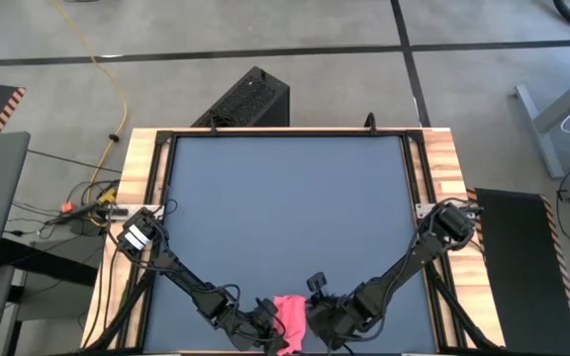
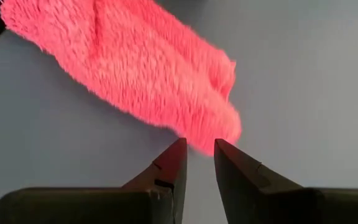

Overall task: Roll towel
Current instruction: Roll the pink towel

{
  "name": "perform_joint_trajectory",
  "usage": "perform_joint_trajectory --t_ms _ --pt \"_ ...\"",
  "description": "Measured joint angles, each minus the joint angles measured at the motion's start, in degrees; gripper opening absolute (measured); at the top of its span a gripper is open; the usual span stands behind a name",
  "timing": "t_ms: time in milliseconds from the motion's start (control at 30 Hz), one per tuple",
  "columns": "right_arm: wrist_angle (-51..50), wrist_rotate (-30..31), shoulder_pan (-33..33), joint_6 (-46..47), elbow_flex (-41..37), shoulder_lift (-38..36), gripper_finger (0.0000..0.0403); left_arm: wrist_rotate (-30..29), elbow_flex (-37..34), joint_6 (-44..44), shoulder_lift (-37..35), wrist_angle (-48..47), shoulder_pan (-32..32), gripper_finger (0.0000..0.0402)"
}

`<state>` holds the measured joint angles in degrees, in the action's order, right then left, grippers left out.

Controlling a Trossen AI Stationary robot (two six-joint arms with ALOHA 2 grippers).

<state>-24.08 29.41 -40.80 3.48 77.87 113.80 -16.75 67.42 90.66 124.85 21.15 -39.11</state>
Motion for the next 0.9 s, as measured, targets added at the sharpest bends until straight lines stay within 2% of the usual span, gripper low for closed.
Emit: perform_joint_trajectory --t_ms 267,333,500,633,733,900 --pt "7.15 -1.07 0.0 -9.75 0.03 0.95 0.0108 -0.03 0.0 0.26 -0.02 0.0 0.0 0.0032" --pt "8.52 -4.4 0.23 -9.26 -0.03 1.67 0.0108 -0.04 -0.02 0.44 -0.02 -0.06 0.0 0.0032" --pt "9.52 -18.85 2.3 -3.83 0.04 1.84 0.0108 -0.05 -0.04 0.39 -0.01 0.09 -0.07 0.0032" --pt "9.36 -24.17 5.32 0.78 0.04 1.84 0.0113 -0.07 -0.04 0.45 0.0 0.02 -0.07 0.0032" --pt "9.32 -25.03 7.25 1.49 0.04 1.84 0.0132 -0.04 -0.04 0.45 0.0 0.0 -0.06 0.0032" --pt "9.32 -26.21 8.33 1.47 0.04 1.84 0.0185 0.36 -0.04 0.47 0.0 -0.02 -0.04 0.0032"
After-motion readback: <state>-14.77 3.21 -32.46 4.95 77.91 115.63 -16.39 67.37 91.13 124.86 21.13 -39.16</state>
